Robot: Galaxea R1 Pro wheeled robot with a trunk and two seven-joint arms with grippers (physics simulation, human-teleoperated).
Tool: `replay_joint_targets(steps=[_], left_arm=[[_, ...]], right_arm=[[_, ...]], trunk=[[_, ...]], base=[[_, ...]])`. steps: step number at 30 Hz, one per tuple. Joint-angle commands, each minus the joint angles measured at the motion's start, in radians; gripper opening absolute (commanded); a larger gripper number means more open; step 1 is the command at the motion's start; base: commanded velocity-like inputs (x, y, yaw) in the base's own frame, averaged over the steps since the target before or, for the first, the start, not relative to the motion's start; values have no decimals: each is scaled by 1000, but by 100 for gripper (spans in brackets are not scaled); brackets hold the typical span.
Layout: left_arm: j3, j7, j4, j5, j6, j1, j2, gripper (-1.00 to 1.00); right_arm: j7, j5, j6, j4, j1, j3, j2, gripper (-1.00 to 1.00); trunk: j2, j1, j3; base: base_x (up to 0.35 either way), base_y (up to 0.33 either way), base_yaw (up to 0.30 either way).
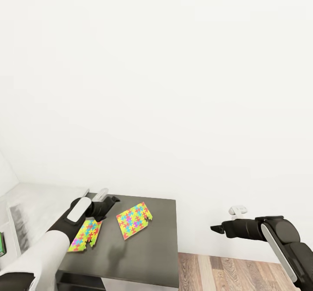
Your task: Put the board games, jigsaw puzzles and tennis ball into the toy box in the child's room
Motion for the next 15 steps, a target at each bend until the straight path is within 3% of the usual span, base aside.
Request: replay_joint_targets(steps=[1,15], left_arm=[[-5,9,-2,10,0,-1,1,100],[-11,3,2,9,-7,-7,-4,100]], right_arm=[[-2,-4,5,-1,-1,1,-1,100],[-1,-5,5,-4,-1,-6,-3,100]], trunk=[[-2,1,-3],[-2,1,-18]], base=[[0,0,0],[0,0,0]])
